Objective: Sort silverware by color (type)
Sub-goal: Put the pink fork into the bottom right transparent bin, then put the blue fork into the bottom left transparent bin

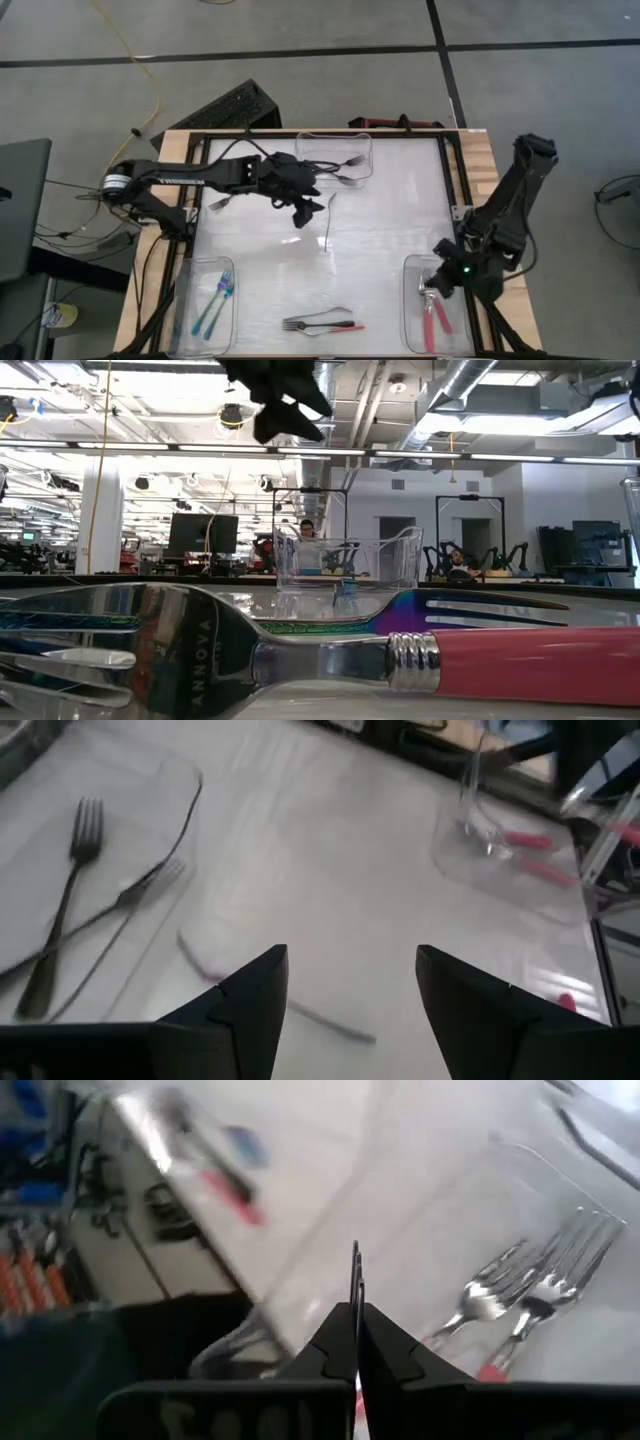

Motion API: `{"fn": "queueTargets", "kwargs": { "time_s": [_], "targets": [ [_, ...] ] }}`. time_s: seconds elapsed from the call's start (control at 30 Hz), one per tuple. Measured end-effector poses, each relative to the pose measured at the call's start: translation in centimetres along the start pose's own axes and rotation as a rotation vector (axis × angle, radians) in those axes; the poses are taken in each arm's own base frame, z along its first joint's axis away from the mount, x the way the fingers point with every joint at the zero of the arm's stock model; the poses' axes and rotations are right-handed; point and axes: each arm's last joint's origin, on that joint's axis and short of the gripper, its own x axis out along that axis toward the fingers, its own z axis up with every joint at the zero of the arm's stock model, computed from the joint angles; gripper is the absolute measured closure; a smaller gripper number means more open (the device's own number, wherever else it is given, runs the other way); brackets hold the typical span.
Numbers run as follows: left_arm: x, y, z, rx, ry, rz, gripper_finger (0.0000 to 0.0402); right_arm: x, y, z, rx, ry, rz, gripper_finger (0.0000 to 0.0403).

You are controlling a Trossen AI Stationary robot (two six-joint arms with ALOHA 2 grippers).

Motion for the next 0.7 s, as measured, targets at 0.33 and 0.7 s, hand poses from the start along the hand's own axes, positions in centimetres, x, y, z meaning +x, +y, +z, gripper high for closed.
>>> {"fn": "queueTargets", "kwargs": {
  "time_s": [0.33, 0.7],
  "targets": [
    [1.1, 0.0, -0.2, -0.023, 0.004, -0.061, 0.0197, 1.6, -2.5, -0.6, 0.036, 0.081, -0.121, 0.0358],
    [1.2, -0.1, -0.6, -0.063, 0.044, -0.063, 0.0197, 0.2, -2.7, 0.1, 0.063, 0.138, -0.108, 0.0258]
  ]
}}
